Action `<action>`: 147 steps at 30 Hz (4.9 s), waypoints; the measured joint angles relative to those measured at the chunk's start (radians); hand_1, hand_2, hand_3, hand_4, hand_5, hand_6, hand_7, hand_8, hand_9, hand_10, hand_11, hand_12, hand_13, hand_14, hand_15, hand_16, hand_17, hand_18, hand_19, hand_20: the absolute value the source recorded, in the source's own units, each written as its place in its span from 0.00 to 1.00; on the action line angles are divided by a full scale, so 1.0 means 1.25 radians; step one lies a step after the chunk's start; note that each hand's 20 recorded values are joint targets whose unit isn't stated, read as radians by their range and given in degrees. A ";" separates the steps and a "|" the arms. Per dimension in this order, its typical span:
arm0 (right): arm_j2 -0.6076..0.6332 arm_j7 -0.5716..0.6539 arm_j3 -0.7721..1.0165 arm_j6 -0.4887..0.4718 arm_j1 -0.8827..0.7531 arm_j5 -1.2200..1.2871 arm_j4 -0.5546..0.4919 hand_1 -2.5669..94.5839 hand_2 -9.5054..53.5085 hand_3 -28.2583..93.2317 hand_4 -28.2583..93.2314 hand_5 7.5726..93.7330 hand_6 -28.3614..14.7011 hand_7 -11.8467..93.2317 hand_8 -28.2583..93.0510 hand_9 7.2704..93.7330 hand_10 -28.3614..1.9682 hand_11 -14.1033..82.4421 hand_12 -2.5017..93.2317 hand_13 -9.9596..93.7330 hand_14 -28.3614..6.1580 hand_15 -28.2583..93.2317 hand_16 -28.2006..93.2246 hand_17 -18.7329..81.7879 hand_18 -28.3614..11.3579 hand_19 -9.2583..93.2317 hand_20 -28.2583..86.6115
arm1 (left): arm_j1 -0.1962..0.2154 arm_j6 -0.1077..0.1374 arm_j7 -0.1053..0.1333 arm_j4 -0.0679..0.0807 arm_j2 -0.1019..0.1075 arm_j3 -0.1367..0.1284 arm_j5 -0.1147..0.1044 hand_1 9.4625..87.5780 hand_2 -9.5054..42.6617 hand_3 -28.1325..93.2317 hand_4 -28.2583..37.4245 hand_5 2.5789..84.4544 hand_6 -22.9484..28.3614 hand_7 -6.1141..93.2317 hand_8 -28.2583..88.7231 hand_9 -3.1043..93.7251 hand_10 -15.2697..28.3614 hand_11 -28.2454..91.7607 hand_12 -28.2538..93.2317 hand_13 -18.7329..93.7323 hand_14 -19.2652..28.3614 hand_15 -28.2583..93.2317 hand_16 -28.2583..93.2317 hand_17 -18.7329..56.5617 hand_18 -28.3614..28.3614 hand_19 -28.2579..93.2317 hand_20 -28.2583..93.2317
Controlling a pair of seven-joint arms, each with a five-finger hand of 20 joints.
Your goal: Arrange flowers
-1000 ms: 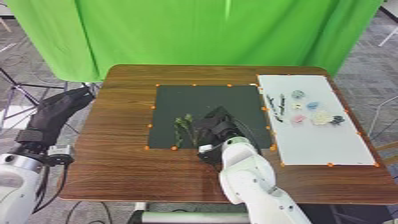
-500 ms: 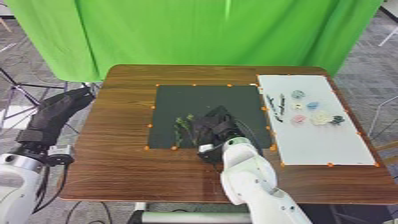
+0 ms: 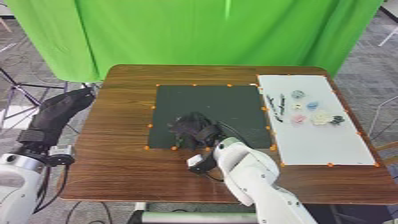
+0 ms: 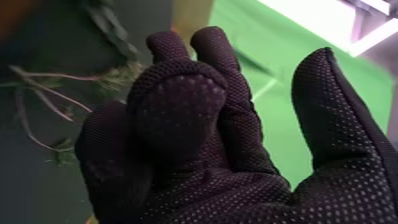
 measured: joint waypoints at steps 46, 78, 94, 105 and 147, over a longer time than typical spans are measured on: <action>0.025 0.084 0.050 0.053 -0.020 -0.083 -0.008 0.25 0.27 0.70 0.13 0.69 0.58 0.22 0.18 0.71 0.44 0.24 0.12 1.00 0.73 0.72 0.41 0.88 0.42 1.00 0.66 | -0.007 -0.006 -0.001 0.004 0.000 0.003 0.000 0.16 0.12 0.75 0.11 0.45 0.51 0.15 0.19 0.45 0.65 0.36 0.34 0.44 0.75 0.29 0.25 0.27 0.69 0.25 0.34; 0.147 0.063 0.180 0.225 -0.104 0.031 -0.156 0.28 0.14 0.72 0.14 0.73 0.58 0.24 0.17 0.82 0.40 0.26 0.17 1.00 0.73 0.71 0.41 0.87 0.43 1.00 0.68 | -0.010 -0.012 -0.007 0.006 -0.003 0.012 -0.001 0.16 0.13 0.75 0.11 0.45 0.51 0.15 0.19 0.45 0.65 0.36 0.34 0.44 0.75 0.30 0.25 0.27 0.69 0.25 0.34; 0.294 0.222 0.224 0.269 -0.010 -0.180 -0.002 0.35 0.00 0.72 0.14 0.63 0.62 0.23 0.18 0.68 0.40 0.24 0.19 1.00 0.75 0.69 0.45 0.85 0.44 1.00 0.70 | -0.013 -0.013 -0.013 0.010 -0.012 0.025 -0.001 0.17 0.13 0.75 0.11 0.45 0.51 0.15 0.19 0.45 0.65 0.36 0.34 0.44 0.75 0.30 0.25 0.27 0.69 0.25 0.34; 0.314 0.234 0.085 0.085 0.165 -0.181 0.115 0.36 0.00 0.71 0.13 0.56 0.58 0.21 0.19 0.62 0.36 0.23 0.20 0.99 0.75 0.68 0.47 0.84 0.45 1.00 0.69 | -0.012 -0.014 -0.018 0.009 -0.013 0.026 -0.001 0.17 0.13 0.75 0.11 0.45 0.51 0.15 0.19 0.45 0.65 0.36 0.34 0.44 0.75 0.30 0.25 0.27 0.69 0.25 0.34; 0.307 0.273 0.087 0.028 0.178 -0.183 0.188 0.96 0.00 0.07 0.51 0.48 0.60 0.52 0.32 0.72 0.51 0.43 0.63 0.98 0.82 0.75 0.47 0.84 0.44 1.00 0.76 | 0.018 0.193 -0.018 -0.026 -0.034 0.050 -0.003 0.29 0.34 0.75 0.09 0.53 0.52 0.22 0.17 0.53 0.67 0.43 0.32 0.50 0.77 0.36 0.22 0.31 0.69 0.31 0.34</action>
